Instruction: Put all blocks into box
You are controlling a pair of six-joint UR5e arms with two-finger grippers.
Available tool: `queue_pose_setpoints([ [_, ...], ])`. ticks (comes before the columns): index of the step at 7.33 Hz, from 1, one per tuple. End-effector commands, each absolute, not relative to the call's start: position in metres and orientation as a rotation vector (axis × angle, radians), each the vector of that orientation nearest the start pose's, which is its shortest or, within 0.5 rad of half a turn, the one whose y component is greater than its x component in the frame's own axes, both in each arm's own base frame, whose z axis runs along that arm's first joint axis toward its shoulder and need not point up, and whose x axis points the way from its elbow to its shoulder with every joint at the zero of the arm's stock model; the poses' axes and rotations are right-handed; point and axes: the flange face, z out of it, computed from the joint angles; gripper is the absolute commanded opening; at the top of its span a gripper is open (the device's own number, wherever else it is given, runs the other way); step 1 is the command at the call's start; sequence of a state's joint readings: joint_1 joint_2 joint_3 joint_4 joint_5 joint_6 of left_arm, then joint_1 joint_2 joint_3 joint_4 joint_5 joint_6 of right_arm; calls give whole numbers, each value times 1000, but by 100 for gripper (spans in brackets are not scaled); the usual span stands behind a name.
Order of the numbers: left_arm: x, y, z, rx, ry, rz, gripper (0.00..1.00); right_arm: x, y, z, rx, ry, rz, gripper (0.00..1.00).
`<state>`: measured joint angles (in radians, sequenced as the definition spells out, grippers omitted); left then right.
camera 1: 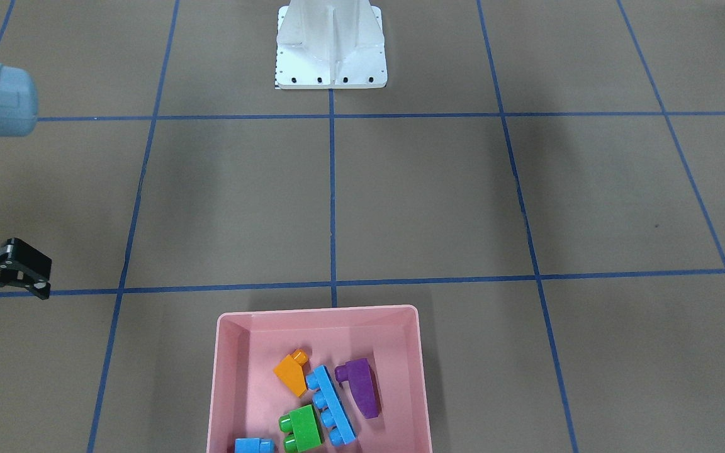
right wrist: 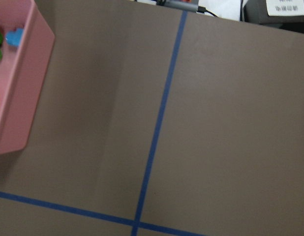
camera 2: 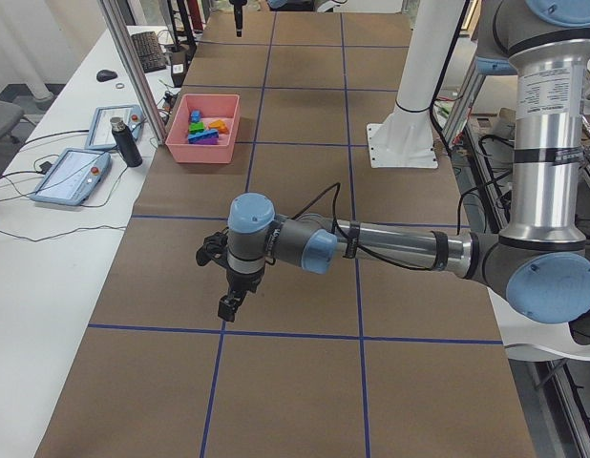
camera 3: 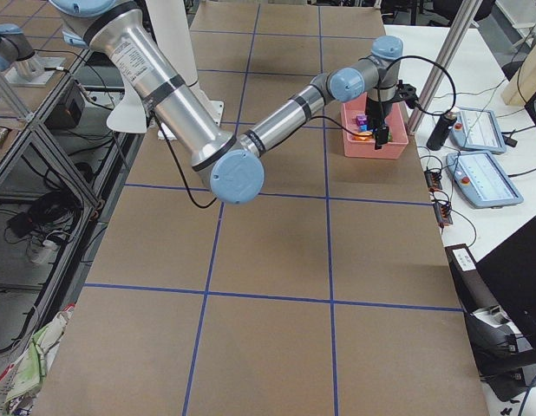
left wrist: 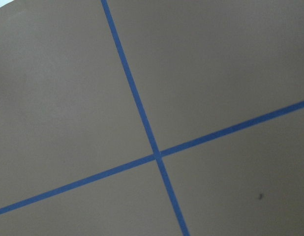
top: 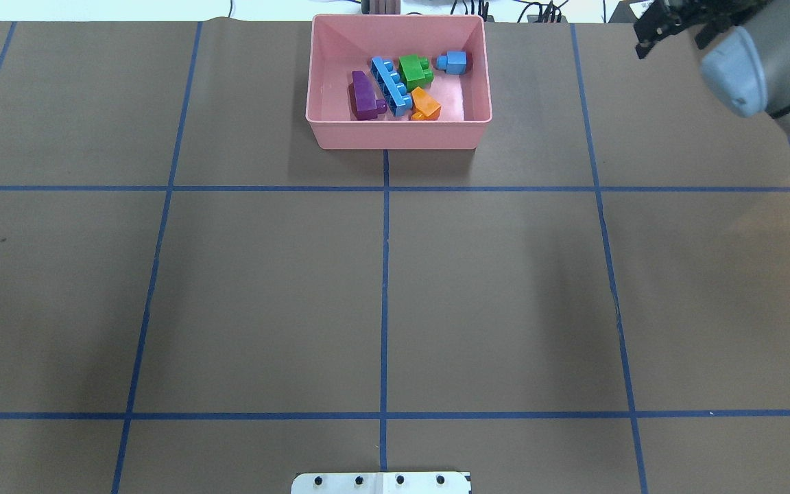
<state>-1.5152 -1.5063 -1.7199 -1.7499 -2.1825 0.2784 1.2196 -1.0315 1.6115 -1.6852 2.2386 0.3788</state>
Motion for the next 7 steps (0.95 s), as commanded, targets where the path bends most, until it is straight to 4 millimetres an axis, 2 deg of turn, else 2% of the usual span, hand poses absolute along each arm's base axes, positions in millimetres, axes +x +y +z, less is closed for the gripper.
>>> queue_pose_setpoints([
  [1, -89, -446, 634, 336, 614, 459, 100, -100, -614, 408, 135, -803, -97, 100],
  [2, -95, -425, 653, 313, 635, 424, 100, -94, -602, 443, 107, -782, -124, 100],
  [3, -95, -418, 667, 290, 633, 421, 100, -91, -601, 474, 97, -695, -146, 100],
  [4, -94, -418, 662, 287, 642, 400, 100, -81, -601, 486, 78, -662, -123, 100],
  [5, -93, -422, 656, 246, 660, 270, 100, -69, -594, 494, 51, -676, -98, 100],
  [7, -90, -420, 623, 213, 686, 112, 100, -38, -567, 507, 40, -728, -51, 100],
])
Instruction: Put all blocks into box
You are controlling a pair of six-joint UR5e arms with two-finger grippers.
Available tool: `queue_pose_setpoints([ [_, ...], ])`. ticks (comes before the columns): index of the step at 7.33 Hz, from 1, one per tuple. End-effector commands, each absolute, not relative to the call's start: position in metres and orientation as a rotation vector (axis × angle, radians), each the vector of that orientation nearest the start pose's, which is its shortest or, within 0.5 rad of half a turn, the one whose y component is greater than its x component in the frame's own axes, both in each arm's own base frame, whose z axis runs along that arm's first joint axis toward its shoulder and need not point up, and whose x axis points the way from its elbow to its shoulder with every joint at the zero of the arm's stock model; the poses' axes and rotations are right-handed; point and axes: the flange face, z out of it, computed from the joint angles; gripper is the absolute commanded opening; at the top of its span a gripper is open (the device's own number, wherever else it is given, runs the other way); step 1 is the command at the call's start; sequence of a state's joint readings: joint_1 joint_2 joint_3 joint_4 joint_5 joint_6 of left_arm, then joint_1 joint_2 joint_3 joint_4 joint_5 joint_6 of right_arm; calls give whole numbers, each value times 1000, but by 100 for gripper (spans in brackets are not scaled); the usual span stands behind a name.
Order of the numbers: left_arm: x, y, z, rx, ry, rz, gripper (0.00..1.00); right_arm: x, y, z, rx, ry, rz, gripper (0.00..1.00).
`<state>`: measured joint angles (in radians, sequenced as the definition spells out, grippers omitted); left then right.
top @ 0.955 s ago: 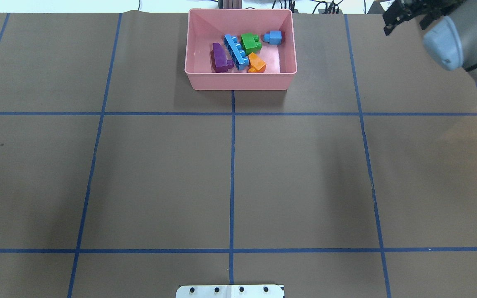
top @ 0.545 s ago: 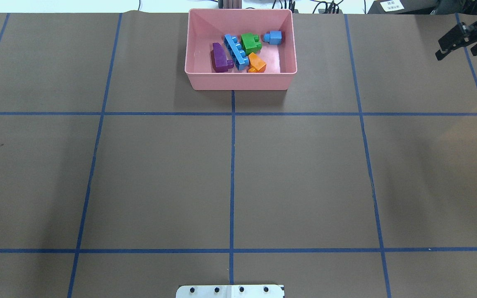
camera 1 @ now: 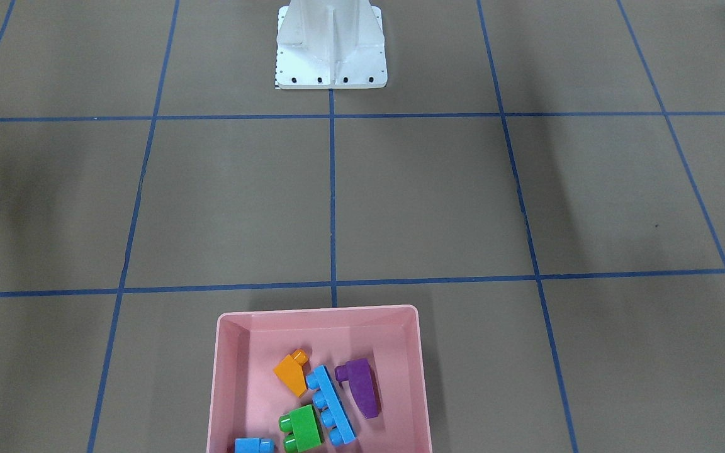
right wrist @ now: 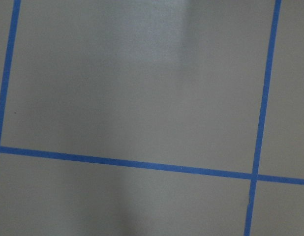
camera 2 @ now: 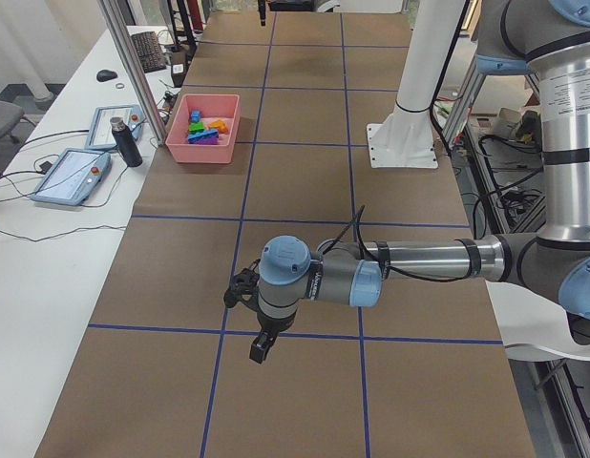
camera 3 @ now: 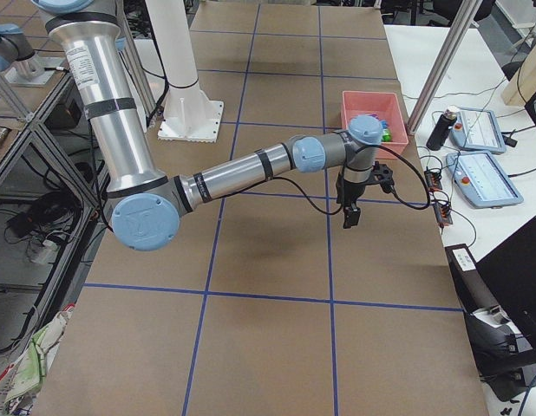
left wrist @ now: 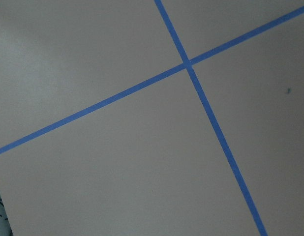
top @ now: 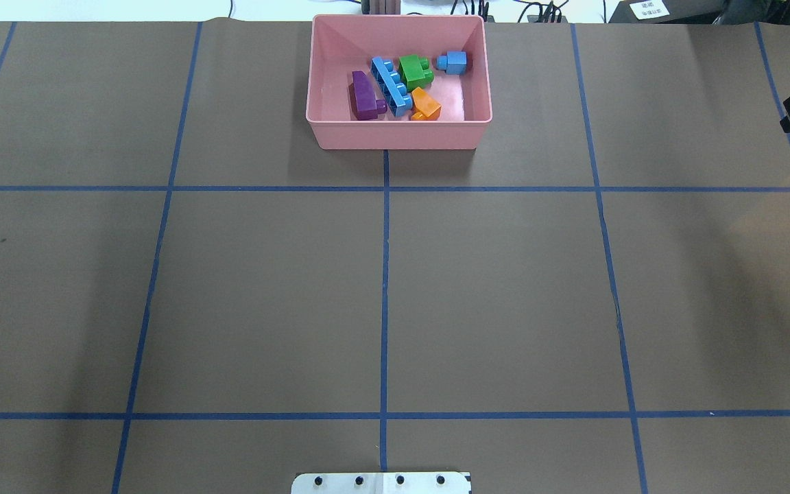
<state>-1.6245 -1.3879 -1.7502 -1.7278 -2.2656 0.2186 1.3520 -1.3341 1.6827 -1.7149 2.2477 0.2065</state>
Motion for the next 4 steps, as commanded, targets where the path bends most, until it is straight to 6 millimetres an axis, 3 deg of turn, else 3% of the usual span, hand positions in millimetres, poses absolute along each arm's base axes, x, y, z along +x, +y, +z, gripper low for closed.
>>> queue_pose_setpoints([
  [1, -85, -420, 609, 195, 719, 73, 100, -28, -554, 513, 45, -731, -50, 100],
  [4, -78, -421, 609, 162, 730, 24, 100, 19, -517, 560, 42, -808, -97, 100],
])
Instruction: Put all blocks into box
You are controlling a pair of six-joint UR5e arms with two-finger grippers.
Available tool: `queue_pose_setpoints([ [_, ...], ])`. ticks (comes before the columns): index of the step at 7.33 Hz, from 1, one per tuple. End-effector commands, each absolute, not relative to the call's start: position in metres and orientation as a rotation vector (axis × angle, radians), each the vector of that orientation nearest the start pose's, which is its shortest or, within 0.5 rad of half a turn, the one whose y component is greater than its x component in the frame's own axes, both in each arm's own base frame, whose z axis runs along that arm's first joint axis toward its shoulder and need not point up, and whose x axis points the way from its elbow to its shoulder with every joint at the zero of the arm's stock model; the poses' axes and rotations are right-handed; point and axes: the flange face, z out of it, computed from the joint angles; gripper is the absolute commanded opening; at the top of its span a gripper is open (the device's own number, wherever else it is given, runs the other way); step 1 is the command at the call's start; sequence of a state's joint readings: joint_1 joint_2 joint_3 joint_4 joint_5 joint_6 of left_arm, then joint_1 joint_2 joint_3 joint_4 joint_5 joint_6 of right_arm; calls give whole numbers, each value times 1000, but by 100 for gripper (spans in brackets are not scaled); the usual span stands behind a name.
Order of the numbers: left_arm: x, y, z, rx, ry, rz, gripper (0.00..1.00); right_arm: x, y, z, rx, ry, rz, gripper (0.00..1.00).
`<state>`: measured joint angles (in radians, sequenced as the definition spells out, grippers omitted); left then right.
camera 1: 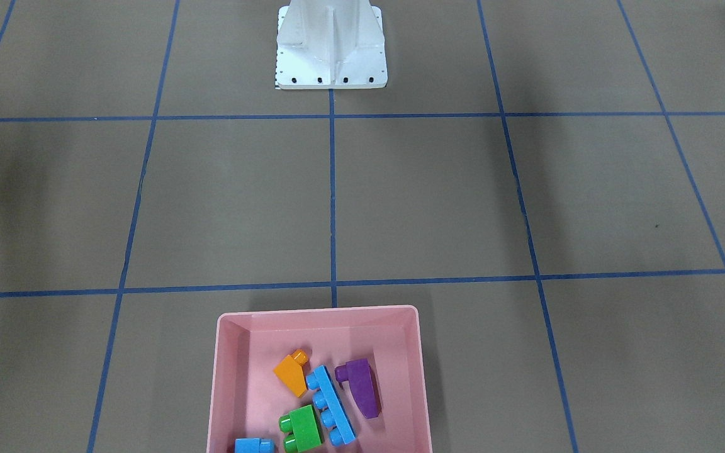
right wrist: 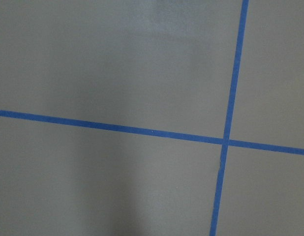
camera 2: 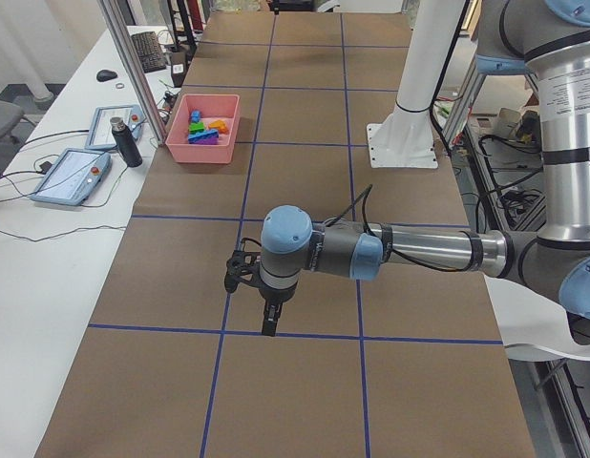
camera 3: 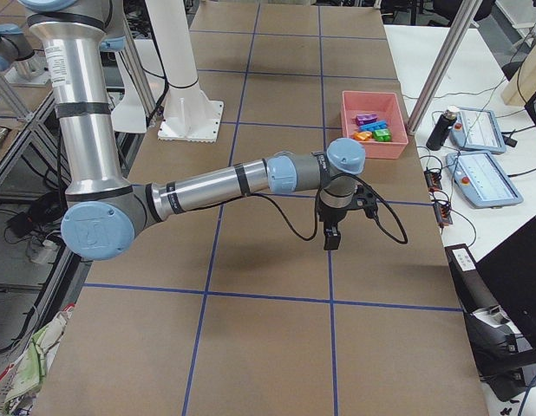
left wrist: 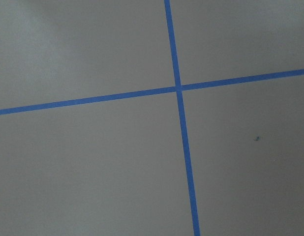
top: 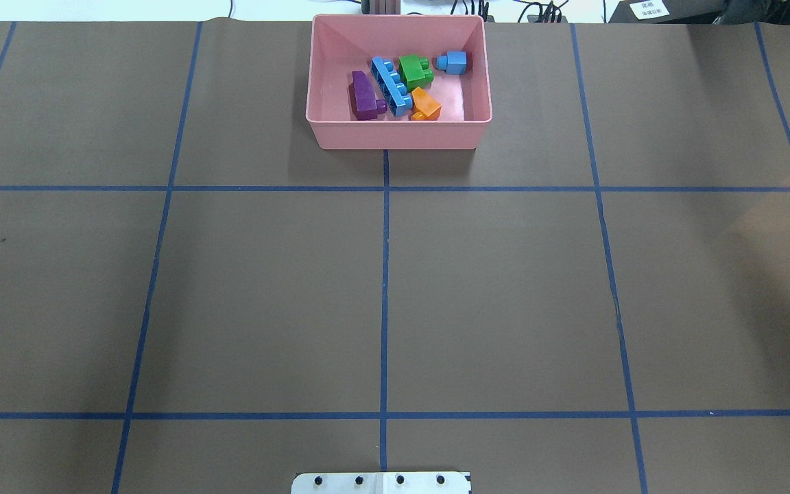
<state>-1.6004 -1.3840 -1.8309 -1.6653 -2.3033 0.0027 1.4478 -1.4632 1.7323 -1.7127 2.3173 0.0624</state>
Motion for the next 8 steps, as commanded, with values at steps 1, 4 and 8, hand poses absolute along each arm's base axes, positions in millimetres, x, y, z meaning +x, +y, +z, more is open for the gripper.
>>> queue_pose_setpoints([
  [1, -78, -421, 611, 157, 730, 22, 100, 33, -508, 565, 57, -807, -90, 100],
  [4, -78, -420, 613, 151, 723, 20, 100, 66, -440, 637, 43, -809, -113, 100],
  [8, -79, -420, 617, 145, 719, 17, 100, 97, -415, 654, 53, -807, -27, 100],
])
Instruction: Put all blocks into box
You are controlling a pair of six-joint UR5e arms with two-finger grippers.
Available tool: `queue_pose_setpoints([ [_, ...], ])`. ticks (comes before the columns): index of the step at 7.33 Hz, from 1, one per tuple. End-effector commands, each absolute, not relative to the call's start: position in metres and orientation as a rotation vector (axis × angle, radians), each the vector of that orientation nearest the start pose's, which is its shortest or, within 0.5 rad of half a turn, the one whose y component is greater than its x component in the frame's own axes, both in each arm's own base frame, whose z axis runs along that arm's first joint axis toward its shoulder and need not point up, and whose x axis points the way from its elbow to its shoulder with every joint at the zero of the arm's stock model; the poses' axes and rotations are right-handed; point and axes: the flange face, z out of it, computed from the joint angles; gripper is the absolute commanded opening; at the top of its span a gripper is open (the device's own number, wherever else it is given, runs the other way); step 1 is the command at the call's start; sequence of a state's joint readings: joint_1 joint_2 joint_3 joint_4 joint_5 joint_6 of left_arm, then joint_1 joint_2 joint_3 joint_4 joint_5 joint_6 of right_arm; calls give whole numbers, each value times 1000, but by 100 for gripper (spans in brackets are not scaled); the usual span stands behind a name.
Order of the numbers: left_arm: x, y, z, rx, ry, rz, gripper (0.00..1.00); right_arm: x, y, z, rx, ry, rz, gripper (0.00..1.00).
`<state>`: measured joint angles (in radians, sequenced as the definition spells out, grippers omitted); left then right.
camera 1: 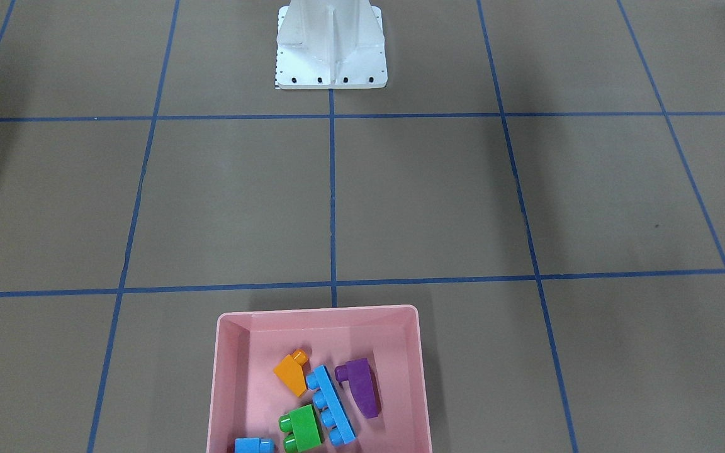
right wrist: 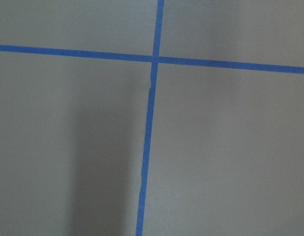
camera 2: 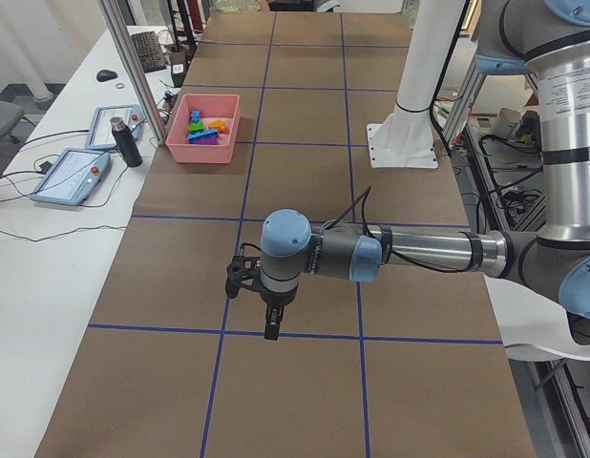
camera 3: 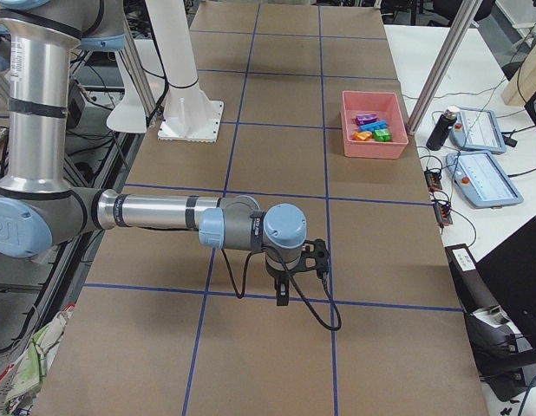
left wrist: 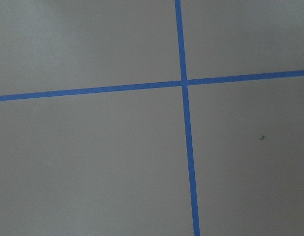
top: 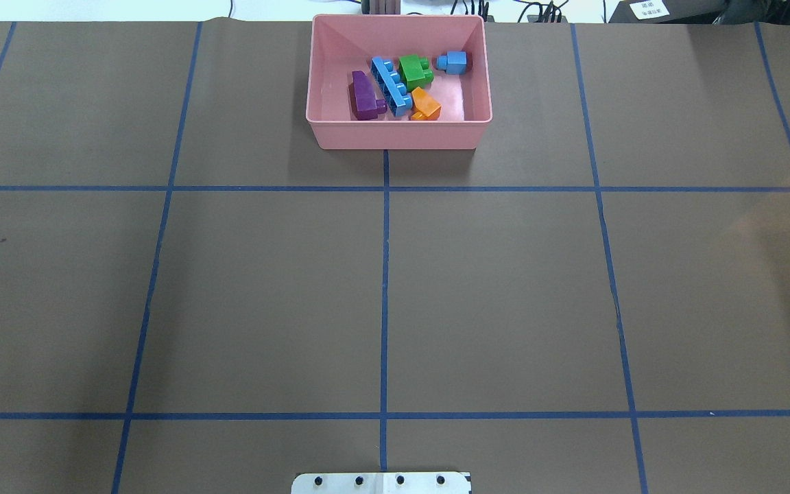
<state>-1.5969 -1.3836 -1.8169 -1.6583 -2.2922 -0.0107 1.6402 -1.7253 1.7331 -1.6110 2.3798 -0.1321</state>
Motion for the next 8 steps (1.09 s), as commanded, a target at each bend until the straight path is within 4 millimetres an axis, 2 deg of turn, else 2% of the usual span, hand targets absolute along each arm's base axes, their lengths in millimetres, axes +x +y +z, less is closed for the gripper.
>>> queue_pose_setpoints([
  [1, -79, -420, 617, 145, 719, 17, 100, 101, -416, 653, 59, -807, -21, 100],
  [8, -78, -421, 613, 152, 725, 19, 100, 104, -422, 641, 73, -816, 10, 100],
])
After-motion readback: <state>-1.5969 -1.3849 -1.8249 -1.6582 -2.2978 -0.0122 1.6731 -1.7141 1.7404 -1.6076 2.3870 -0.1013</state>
